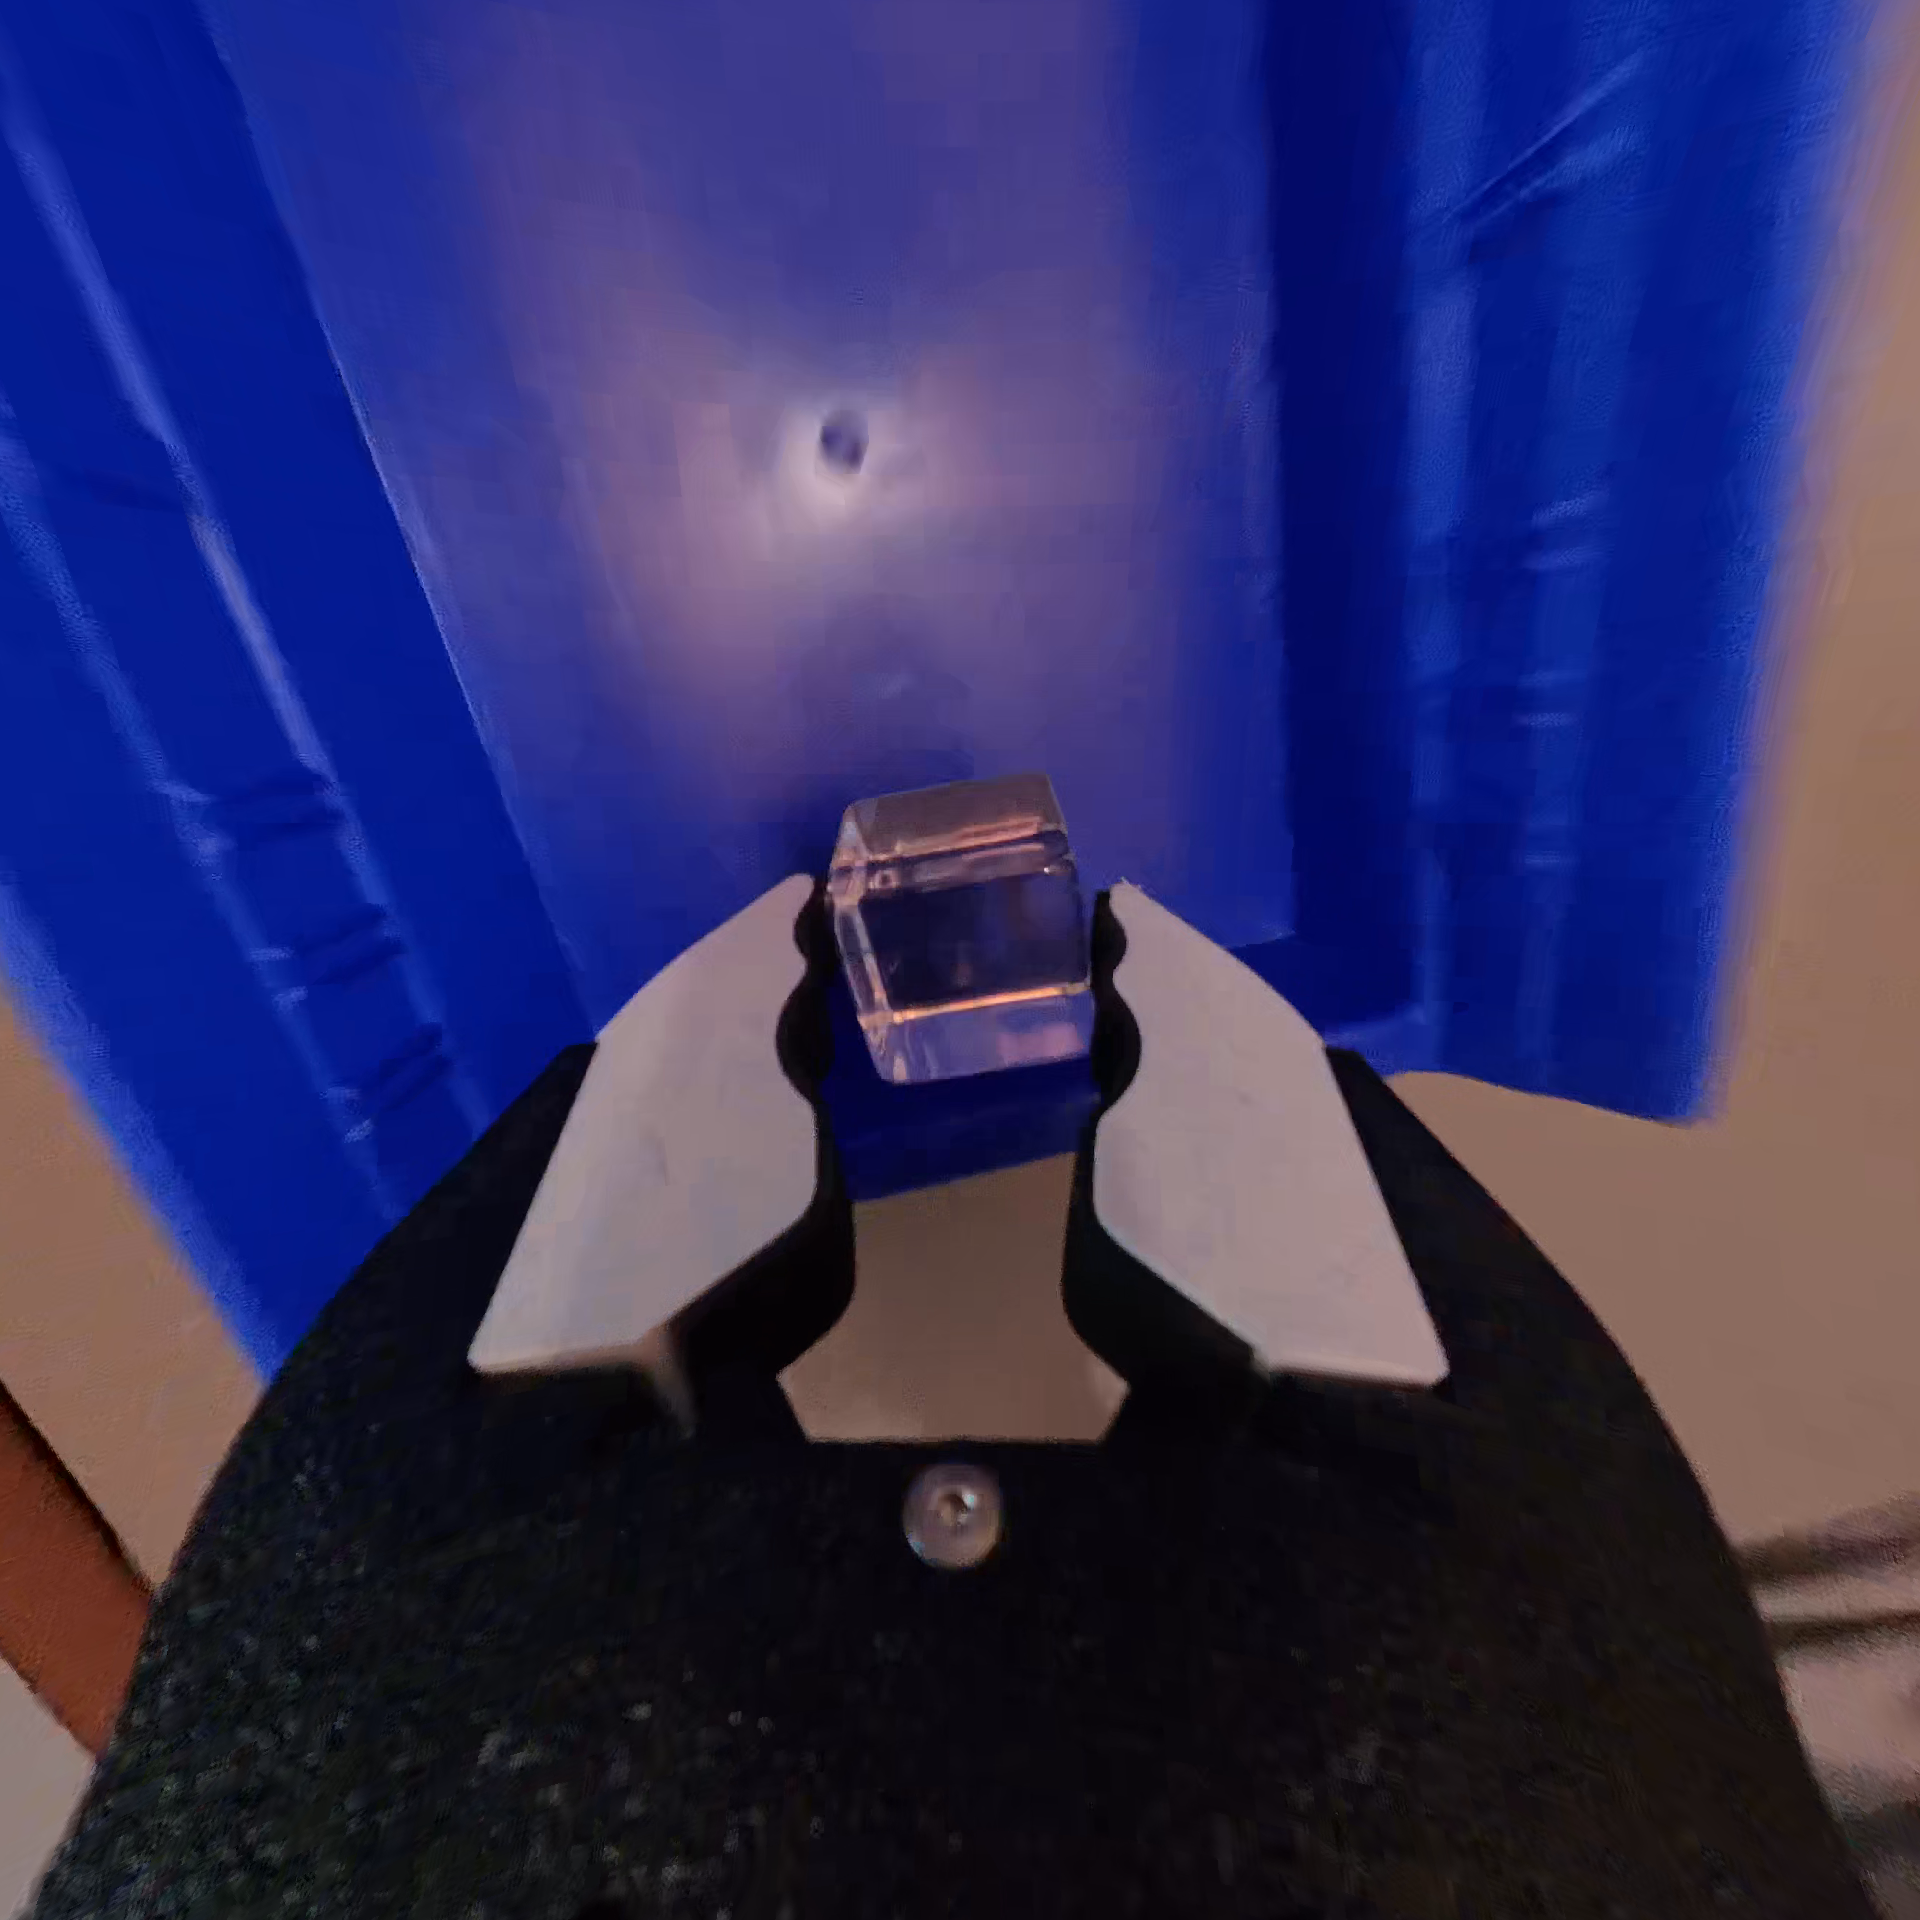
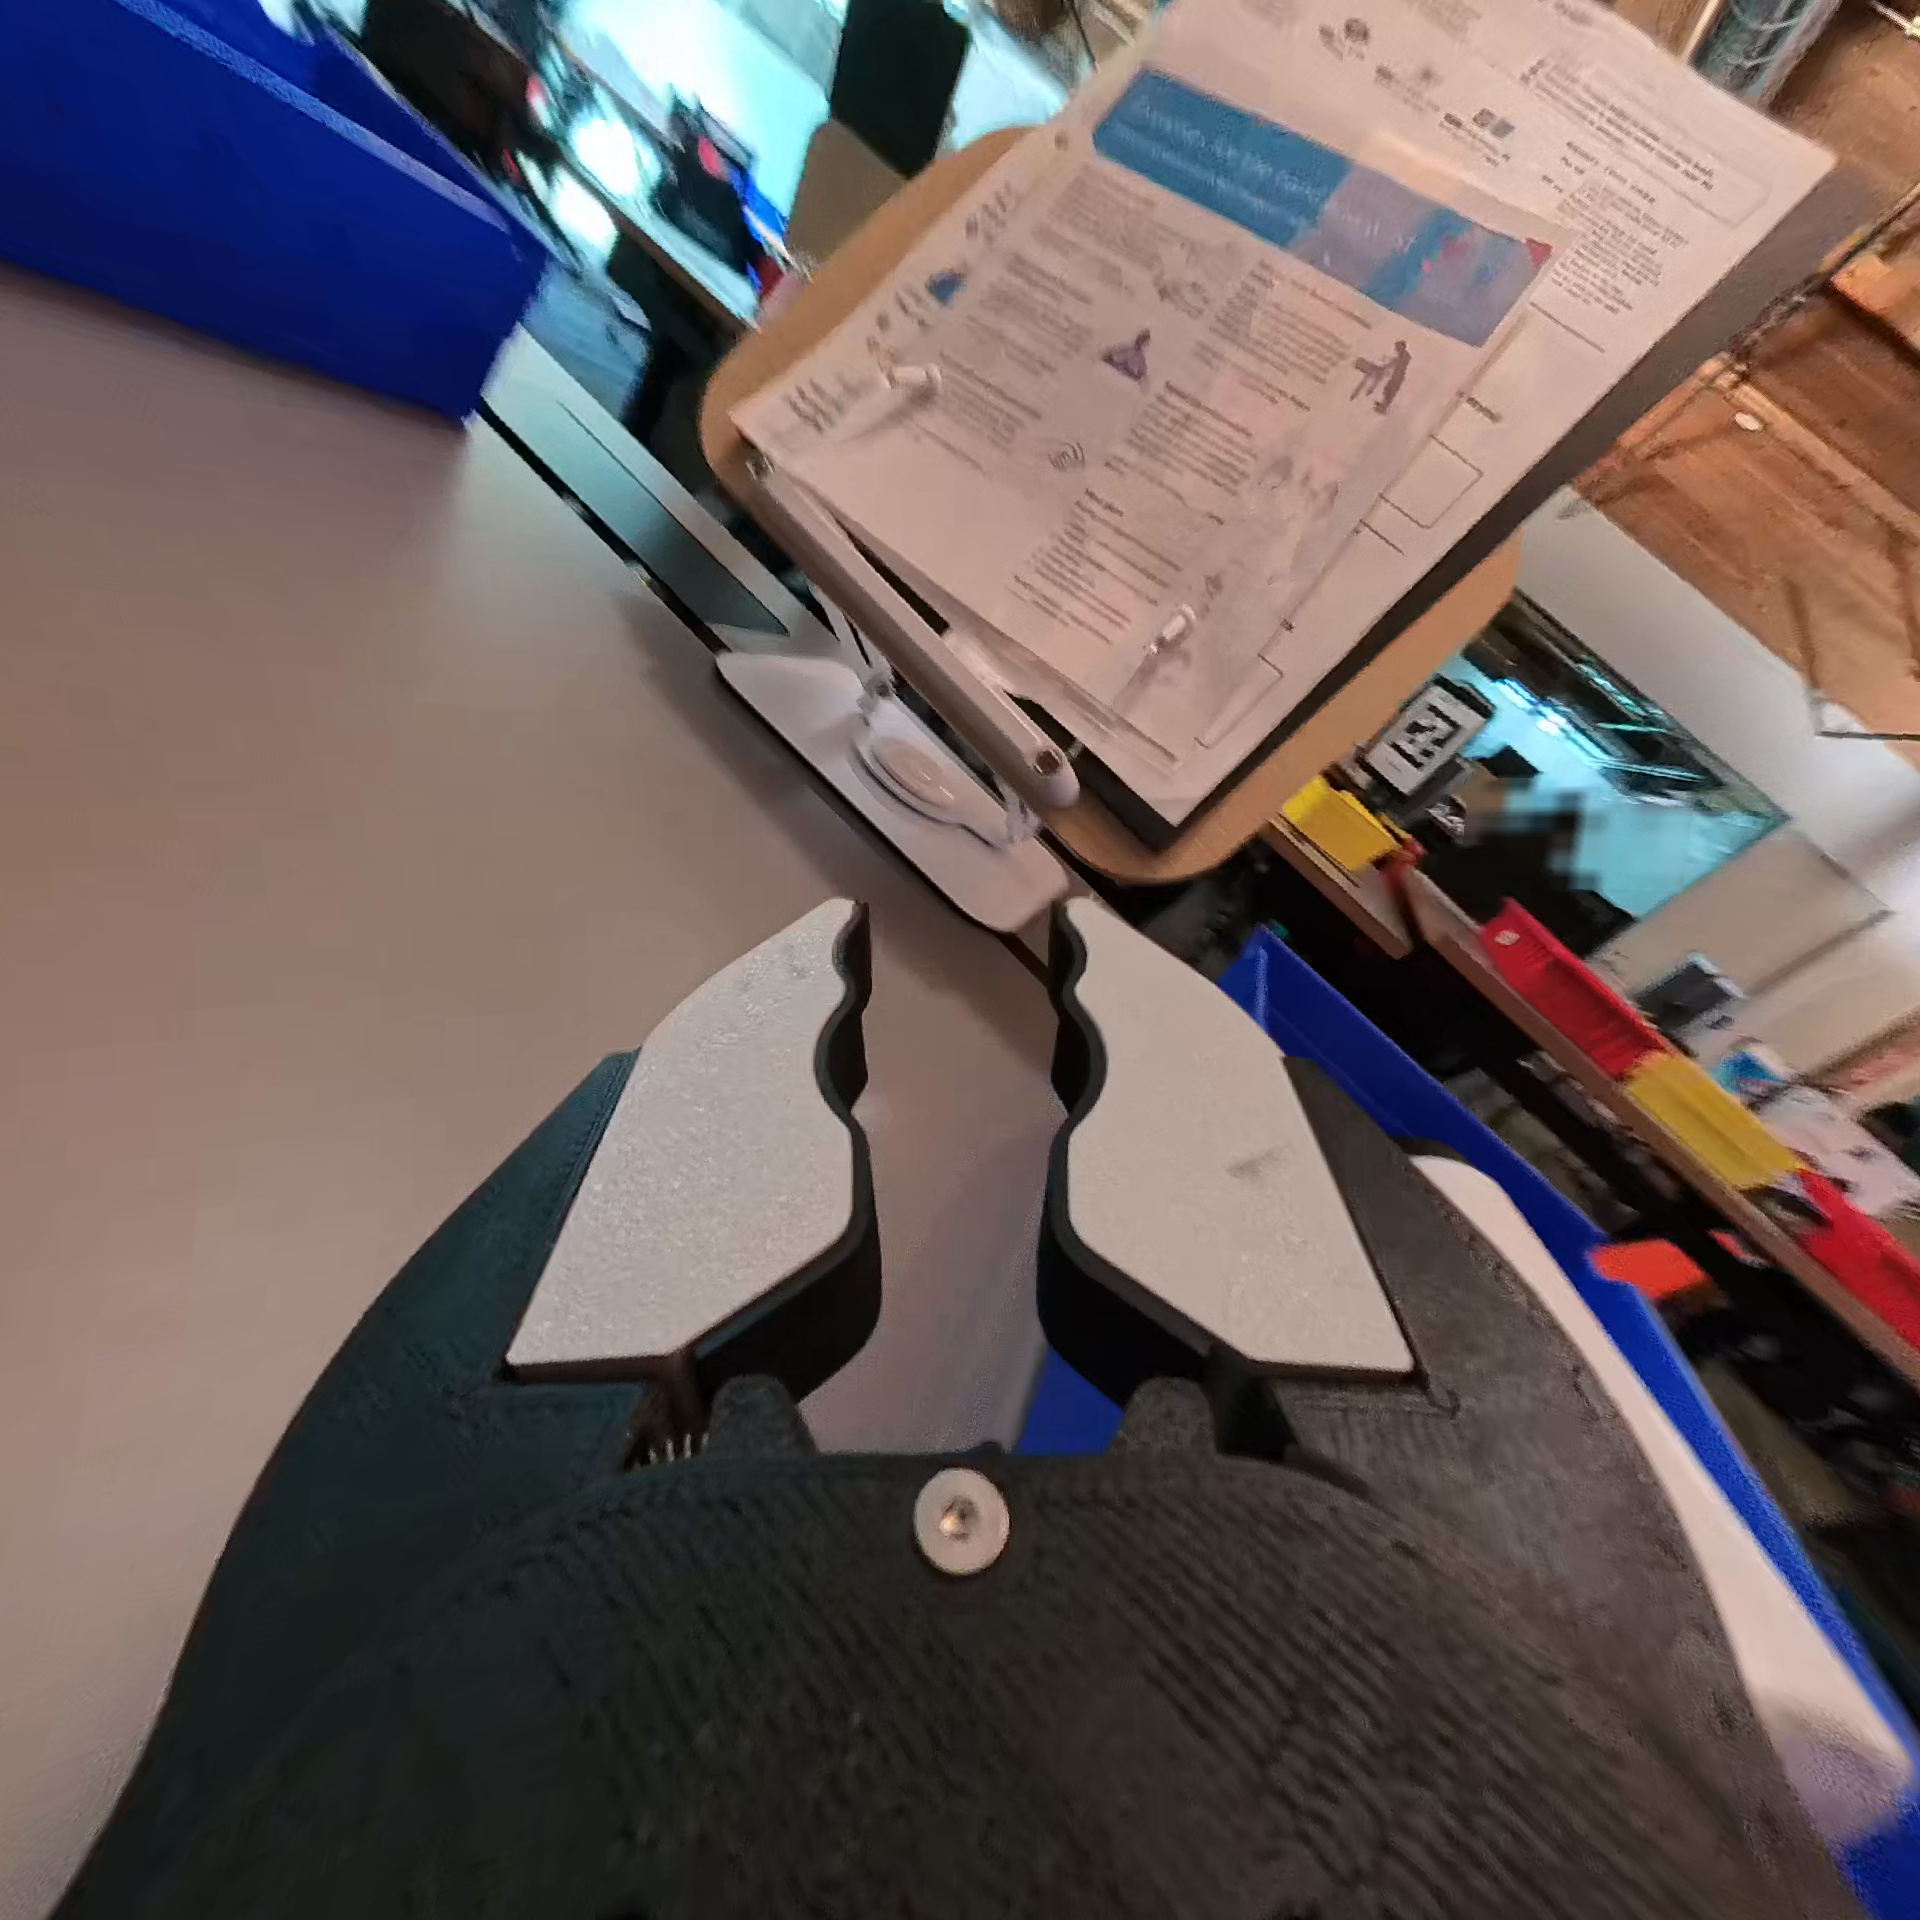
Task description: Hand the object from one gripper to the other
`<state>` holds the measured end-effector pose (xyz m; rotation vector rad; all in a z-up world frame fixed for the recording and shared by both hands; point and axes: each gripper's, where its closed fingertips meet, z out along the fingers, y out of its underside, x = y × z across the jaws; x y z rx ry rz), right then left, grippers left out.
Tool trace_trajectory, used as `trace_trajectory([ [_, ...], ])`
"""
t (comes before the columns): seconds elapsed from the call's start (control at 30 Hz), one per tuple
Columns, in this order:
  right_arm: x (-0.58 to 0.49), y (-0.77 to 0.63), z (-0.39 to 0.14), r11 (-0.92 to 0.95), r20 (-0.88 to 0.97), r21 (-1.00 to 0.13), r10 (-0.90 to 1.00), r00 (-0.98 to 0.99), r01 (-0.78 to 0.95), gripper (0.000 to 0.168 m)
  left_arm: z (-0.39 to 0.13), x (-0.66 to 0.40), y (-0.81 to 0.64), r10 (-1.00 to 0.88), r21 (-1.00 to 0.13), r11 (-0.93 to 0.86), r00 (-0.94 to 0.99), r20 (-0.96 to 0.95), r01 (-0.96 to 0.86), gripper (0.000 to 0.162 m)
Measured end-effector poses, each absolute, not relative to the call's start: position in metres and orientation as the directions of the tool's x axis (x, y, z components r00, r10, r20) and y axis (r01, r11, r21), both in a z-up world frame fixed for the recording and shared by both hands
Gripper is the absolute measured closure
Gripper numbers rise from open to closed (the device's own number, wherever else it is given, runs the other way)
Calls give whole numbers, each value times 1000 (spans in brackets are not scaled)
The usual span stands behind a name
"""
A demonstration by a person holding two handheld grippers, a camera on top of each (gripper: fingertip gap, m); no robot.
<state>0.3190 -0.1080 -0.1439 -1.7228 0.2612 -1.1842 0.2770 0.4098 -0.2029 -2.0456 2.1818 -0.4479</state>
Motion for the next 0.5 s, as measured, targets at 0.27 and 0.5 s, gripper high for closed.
trace_trajectory([
  [0.27,274,-46,-156,-167,215,-973,-418,883,158,99,-27,272,286,-811,-967,125,-584,30,-222,115],
  [0.5,251,37,-122,272,-411,-885,-75,908,-378,89,-91,260,145,-627,-967,161,-736,-255,197,116],
])
